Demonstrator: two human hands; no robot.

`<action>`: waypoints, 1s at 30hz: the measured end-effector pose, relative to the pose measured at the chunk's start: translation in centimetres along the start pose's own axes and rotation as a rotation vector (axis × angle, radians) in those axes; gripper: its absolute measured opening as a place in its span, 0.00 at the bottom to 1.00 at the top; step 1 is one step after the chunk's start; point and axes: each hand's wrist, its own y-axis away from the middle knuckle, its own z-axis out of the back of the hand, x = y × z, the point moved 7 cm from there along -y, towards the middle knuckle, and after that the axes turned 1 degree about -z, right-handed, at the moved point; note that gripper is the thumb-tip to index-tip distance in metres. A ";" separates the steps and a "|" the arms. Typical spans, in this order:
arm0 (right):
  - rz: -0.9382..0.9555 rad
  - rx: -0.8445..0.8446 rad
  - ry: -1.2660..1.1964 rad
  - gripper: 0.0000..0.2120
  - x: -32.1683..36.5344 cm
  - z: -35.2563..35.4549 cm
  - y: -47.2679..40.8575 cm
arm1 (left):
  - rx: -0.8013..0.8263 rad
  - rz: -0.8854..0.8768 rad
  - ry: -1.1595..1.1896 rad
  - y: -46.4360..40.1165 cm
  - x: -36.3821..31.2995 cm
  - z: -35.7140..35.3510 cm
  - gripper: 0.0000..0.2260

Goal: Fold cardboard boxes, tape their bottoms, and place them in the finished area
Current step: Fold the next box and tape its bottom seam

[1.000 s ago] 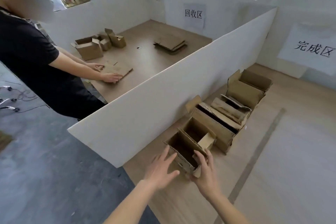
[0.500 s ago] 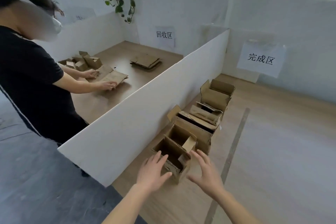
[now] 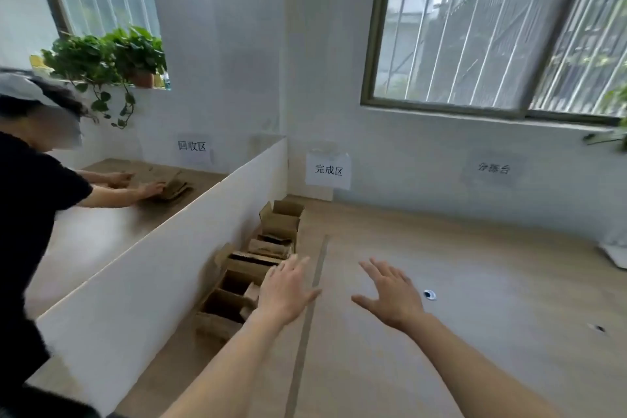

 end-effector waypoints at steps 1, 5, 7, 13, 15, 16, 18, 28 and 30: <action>-0.023 -0.028 0.010 0.38 -1.7 2.2 1.3 | -0.012 -0.034 0.007 -0.1 -3.0 0.8 0.36; -0.125 -0.161 -0.006 0.37 -9.9 10.2 7.0 | -0.035 -0.188 -0.003 -0.1 -15.5 3.0 0.36; -0.175 -0.216 -0.008 0.36 -14.8 13.7 10.3 | -0.028 -0.255 -0.019 0.1 -22.2 3.4 0.36; -0.343 -0.306 0.036 0.35 -32.7 21.1 22.6 | -0.032 -0.441 0.019 1.6 -44.5 0.3 0.37; -0.430 -0.291 0.071 0.35 -39.7 22.3 27.3 | -0.014 -0.492 0.047 2.7 -52.4 -2.4 0.37; -0.480 -0.280 0.077 0.35 -43.1 22.8 29.7 | 0.003 -0.518 0.063 3.4 -56.1 -3.8 0.37; -0.584 -0.241 0.083 0.35 -49.4 23.1 34.8 | 0.044 -0.572 0.091 5.0 -63.0 -7.0 0.37; -0.958 -0.249 -0.053 0.31 -74.3 21.5 54.0 | 0.292 -0.759 0.084 10.6 -89.0 -23.3 0.36; -0.987 -0.213 -0.042 0.28 -78.3 20.2 55.8 | 0.325 -0.790 0.098 10.8 -93.5 -26.6 0.36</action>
